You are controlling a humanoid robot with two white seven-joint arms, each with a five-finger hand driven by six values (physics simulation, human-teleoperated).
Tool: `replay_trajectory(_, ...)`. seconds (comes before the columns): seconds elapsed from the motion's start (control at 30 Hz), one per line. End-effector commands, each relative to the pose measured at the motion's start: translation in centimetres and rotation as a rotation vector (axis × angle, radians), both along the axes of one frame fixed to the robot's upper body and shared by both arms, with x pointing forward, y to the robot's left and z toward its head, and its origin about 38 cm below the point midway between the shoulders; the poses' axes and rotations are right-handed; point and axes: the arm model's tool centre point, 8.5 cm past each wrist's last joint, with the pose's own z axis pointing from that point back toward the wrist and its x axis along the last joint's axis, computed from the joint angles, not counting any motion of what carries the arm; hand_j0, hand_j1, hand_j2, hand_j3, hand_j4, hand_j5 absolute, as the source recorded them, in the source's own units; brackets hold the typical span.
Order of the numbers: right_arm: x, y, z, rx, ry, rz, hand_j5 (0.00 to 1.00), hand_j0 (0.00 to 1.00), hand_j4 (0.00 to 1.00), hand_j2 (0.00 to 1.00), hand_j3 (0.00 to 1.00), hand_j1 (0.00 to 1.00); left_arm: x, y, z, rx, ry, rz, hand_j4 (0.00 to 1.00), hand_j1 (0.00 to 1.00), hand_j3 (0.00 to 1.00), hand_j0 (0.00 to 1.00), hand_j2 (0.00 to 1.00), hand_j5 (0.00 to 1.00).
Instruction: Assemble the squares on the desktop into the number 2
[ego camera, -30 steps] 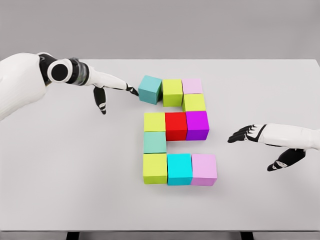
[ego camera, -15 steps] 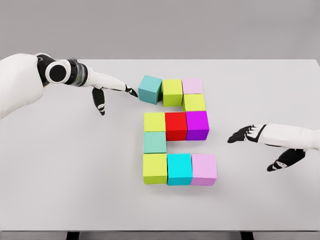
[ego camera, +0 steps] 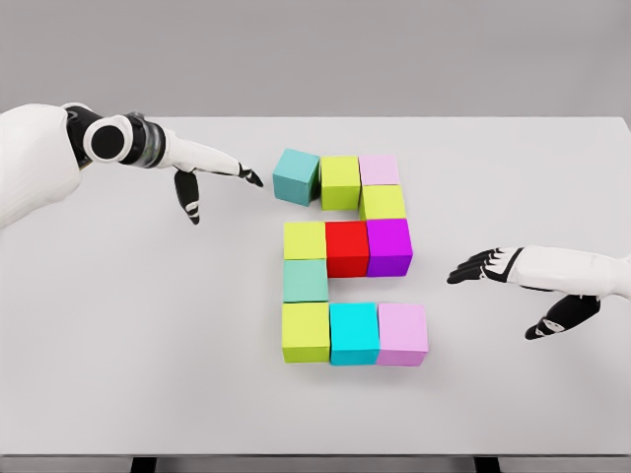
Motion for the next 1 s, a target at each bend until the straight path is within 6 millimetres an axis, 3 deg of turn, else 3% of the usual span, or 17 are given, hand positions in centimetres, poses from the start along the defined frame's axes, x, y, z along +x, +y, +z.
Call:
replay_trajectory(0.0, 0.0, 0.0, 0.1, 0.005, 0.002, -0.003, 1.00, 1.00, 1.00, 1.00, 1.00, 1.00, 0.1, -0.1, 0.0, -0.003, 0.000, 0.004, 1.00, 1.00, 1.00, 1.00, 1.00, 1.00)
replay_trajectory(0.97, 0.0, 0.0, 0.1, 0.005, 0.002, -0.002, 1.00, 1.00, 1.00, 1.00, 1.00, 1.00, -0.2, -2.0, 0.0, -0.009, -0.002, -0.052, 1.00, 1.00, 1.00, 1.00, 1.00, 1.00)
